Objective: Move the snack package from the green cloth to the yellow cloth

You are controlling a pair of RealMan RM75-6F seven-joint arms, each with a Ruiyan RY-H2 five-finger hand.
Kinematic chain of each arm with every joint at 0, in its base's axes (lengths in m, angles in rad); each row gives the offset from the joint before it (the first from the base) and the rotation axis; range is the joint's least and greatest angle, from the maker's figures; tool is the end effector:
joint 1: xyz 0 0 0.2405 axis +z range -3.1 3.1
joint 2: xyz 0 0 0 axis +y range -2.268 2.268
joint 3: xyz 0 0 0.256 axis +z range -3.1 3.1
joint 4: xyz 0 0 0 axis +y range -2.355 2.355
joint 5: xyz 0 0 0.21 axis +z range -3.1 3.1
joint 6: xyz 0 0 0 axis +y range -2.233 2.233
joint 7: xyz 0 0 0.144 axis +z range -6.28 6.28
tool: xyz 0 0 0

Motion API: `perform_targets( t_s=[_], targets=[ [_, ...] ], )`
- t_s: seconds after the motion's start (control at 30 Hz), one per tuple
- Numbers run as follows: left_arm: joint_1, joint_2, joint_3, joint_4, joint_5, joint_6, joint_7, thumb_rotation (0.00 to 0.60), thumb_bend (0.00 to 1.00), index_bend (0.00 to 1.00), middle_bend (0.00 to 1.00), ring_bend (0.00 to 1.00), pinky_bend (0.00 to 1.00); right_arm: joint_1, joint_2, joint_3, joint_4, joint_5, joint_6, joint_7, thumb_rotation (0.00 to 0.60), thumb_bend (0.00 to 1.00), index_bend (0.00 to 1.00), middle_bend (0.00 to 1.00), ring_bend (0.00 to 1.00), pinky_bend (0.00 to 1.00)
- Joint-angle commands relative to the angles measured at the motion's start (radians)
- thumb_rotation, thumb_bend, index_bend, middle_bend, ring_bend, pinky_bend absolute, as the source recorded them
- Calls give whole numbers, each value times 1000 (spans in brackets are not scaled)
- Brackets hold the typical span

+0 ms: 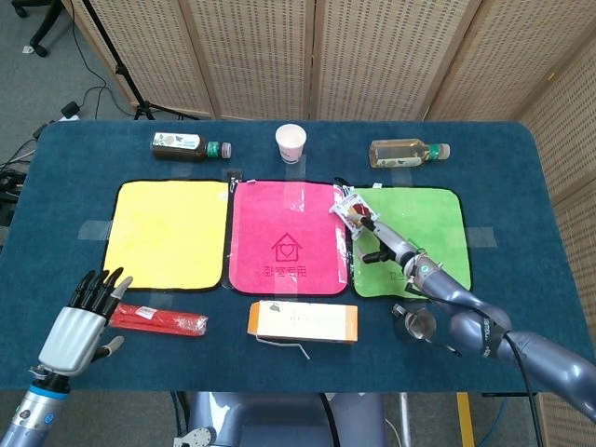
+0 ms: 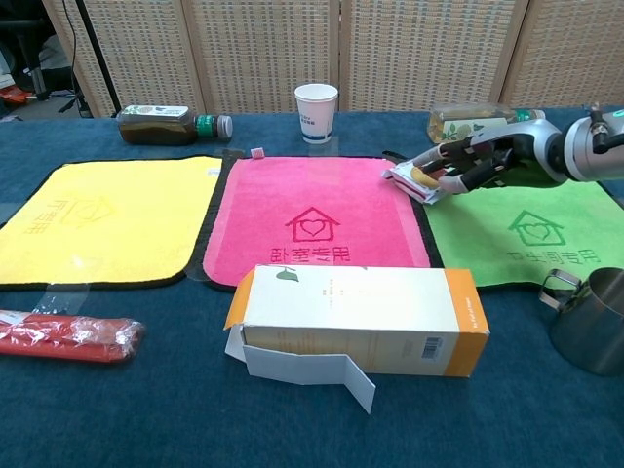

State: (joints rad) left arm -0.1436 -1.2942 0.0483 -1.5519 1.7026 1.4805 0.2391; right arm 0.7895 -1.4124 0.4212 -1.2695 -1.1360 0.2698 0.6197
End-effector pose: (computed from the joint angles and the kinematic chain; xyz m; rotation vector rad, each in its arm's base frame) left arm -0.2732 0.1721 0.0852 -1.6868 -0.7231 -0.9179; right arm -0.1746 -0.4117 0.0179 1.5145 -1.9777 0.9810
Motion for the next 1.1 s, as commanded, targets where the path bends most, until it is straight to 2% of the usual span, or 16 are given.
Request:
perform_targets(
  t_s=[0.03,0.27,0.43,0.7,1.1],
  targets=[
    [0,0,0,1,-2,-1,-1,600,126,0,0,0,0,4,21,-1,-26,11,25,-18,600,646,78,0,0,0],
    [-1,1,2,0,1,0,-2,600,126,0,0,0,0,23,82,-14,-80,66,69,-78,600,646,78,0,0,0],
    [-1,-2,3,0,2,-3,2,600,126,0,0,0,0,45,94,-34,-70,117,60,-98,600,646,79,0,0,0],
    [-3,-7,4,2,-1,-10,11,600,126,0,0,0,0,83,73,-50,15,152,15,-101,600,644,80,0,0,0],
    [-5,-12,4,6,-4,-15,17,600,125,0,0,0,0,120,23,-38,115,153,-41,-90,600,646,81,0,0,0]
  ],
)
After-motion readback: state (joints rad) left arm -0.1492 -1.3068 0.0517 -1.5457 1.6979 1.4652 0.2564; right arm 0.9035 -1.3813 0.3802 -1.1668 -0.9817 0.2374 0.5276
